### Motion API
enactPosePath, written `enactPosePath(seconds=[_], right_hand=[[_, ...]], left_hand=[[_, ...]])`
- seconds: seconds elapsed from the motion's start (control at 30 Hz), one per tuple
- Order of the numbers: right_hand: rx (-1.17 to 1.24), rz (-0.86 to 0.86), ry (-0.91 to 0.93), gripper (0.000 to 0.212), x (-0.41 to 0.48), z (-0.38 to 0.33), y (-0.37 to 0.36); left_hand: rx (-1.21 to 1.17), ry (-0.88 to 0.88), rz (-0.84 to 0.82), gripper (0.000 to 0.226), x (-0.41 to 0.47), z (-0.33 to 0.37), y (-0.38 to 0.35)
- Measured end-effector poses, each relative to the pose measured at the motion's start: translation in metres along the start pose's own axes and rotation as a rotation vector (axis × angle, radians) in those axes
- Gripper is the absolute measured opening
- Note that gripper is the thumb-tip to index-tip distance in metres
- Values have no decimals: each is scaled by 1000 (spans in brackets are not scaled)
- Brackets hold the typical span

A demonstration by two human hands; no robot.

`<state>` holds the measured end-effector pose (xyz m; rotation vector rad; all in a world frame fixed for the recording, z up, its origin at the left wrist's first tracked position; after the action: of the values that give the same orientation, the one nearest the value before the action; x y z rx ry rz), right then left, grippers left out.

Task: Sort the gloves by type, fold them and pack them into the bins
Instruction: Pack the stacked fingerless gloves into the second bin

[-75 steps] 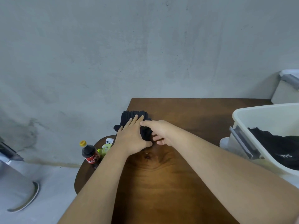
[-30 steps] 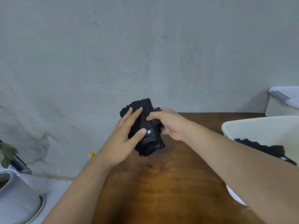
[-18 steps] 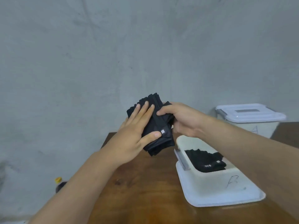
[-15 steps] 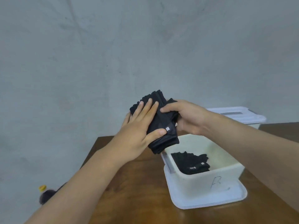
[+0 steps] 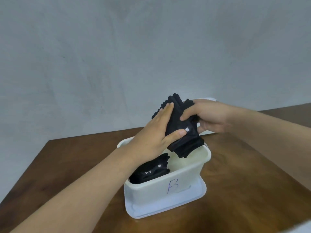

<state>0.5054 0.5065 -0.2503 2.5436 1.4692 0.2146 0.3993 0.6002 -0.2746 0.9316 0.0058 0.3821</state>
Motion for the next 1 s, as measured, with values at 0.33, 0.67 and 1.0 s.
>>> enactPosePath(seconds=[0.33,0.67,1.0], right_hand=[[-29,-148,-328,35,15,87,-14],[0,-106,-451,39,19,135,-31],[-728,-44,84,48,31,33,-12]], left_hand=[[-15,92,-206,98,11,-46,-50],[74,182,-335,96,5,-74,-77],[211,164,-324,96,1,-72,-81]])
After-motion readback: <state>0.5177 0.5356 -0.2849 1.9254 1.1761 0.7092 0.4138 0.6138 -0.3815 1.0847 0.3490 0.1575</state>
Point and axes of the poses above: each hand's wrist, its own x-axis towards the middle knuckle, its own y-axis out of the back of the hand, z = x × y, the point moved 9 cm from there along x, towards the middle knuckle, and after that the axes turned 12 degrees about y, right-handed, at the moved point
